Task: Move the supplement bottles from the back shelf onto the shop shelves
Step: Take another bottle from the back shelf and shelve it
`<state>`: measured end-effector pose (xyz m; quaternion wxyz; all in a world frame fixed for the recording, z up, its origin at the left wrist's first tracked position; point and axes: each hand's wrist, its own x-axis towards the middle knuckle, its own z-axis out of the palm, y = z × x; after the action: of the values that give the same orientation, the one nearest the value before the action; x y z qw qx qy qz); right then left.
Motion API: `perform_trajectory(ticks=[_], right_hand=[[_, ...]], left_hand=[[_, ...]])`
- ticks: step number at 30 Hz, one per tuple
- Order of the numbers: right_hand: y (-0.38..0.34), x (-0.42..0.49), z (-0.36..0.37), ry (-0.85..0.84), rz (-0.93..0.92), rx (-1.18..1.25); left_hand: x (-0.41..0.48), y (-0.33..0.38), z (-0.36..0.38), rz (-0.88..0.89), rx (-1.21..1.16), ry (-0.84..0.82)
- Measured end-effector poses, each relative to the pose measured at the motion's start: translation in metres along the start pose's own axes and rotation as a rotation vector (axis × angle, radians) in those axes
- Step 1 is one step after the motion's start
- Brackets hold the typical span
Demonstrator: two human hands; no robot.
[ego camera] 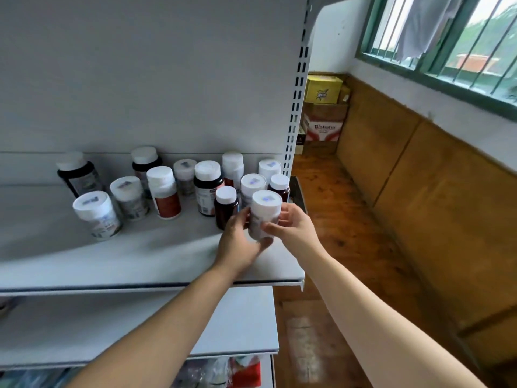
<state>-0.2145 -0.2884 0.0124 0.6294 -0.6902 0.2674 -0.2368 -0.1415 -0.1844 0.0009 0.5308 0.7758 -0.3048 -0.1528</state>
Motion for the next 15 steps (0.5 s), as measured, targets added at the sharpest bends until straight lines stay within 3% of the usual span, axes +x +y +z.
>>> perform_trajectory(ticks=[5,12,15], right_hand=[[-0.017,-0.013,0.002,-0.114,-0.022,0.075],[-0.030,-0.019,0.008,-0.322,0.029,0.312],[-0.037,-0.023,0.022,-0.339,0.028,0.395]], left_hand=[[-0.010,0.005,-0.016,0.046,-0.109,0.063],[-0.019,0.020,-0.060,-0.009,-0.507,-0.189],[-0.019,0.021,-0.071,-0.007,-0.604,-0.144]])
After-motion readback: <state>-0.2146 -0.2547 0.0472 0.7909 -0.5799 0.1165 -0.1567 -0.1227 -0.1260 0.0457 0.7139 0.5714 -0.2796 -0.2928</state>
